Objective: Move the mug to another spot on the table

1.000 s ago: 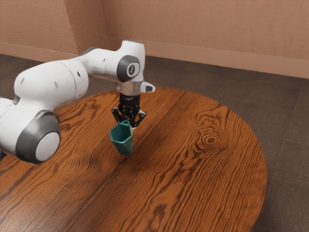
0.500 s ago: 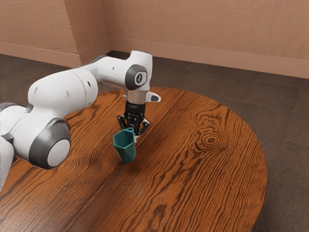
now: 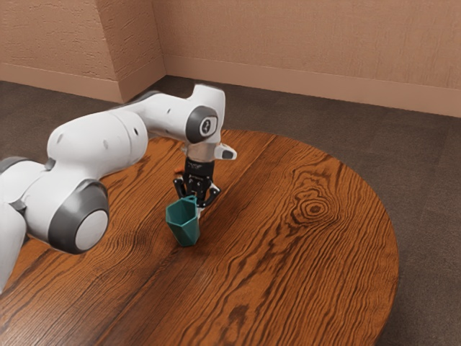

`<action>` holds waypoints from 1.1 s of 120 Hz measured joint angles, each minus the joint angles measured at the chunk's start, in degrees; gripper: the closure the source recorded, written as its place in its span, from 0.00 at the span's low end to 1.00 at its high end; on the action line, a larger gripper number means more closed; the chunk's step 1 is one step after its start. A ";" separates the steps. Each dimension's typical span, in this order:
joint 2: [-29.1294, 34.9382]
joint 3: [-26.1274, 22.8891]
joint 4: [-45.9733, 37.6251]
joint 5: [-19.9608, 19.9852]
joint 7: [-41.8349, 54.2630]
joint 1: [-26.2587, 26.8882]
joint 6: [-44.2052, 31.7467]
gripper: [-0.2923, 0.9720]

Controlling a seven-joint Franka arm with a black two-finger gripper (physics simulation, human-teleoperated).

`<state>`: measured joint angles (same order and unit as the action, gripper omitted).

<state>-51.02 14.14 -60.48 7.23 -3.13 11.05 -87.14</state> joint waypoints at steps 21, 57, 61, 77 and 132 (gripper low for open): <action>-0.35 -0.15 -0.05 0.04 0.51 0.01 -1.12 0.81; -0.29 -0.26 -0.36 1.25 1.69 0.02 -3.14 0.47; -0.27 -0.27 -0.37 1.34 1.83 0.02 -3.35 0.43; 0.01 -0.74 -0.20 1.77 2.69 0.10 -4.80 0.34; 10.18 -0.35 -5.29 0.26 9.48 0.57 -11.59 0.24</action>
<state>-40.84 13.80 -65.77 7.49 6.35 11.62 -98.73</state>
